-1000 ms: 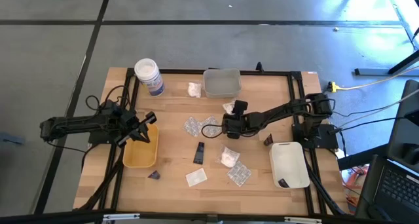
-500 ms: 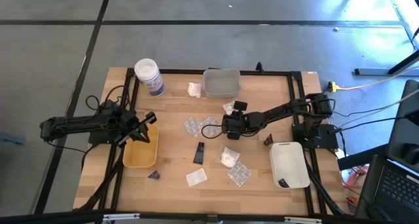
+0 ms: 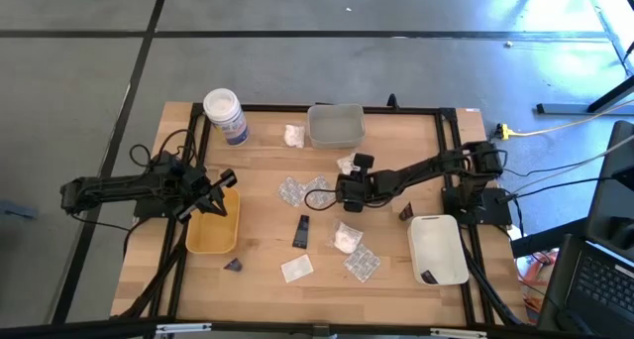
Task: Pick & Place Travel size toiletries
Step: Put the white cotton pack into the gray bin
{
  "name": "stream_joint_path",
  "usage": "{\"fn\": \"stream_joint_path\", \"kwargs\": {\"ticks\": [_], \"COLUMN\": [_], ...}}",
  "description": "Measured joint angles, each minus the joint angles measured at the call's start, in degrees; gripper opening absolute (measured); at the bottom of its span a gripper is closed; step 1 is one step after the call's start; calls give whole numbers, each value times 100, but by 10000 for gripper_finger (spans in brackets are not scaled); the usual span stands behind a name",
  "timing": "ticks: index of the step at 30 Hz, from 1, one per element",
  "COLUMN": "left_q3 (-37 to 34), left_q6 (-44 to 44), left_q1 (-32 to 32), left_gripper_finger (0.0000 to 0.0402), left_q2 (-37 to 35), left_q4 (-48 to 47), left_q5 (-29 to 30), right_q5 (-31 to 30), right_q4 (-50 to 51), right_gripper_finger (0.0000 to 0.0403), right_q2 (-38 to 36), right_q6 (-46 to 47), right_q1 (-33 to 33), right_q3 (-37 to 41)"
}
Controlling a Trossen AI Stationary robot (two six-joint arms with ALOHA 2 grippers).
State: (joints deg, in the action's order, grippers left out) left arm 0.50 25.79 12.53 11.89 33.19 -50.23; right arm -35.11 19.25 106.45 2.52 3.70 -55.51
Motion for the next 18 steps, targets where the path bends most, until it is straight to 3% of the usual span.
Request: {"fn": "stream_joint_path", "kwargs": {"ticks": [8, 18], "left_q3": [0, 1], "left_q6": [-1, 0], "left_q1": [0, 0], "left_gripper_finger": [13, 13], "left_q2": [-1, 1], "left_q4": [0, 0], "left_q5": [0, 0], "right_q5": [0, -497], "right_q4": [18, 967], "right_gripper_finger": [4, 3], "right_q2": [0, 0], "right_q6": [-61, -674], "right_q1": [199, 325], "right_q3": [-349, -1883]}}
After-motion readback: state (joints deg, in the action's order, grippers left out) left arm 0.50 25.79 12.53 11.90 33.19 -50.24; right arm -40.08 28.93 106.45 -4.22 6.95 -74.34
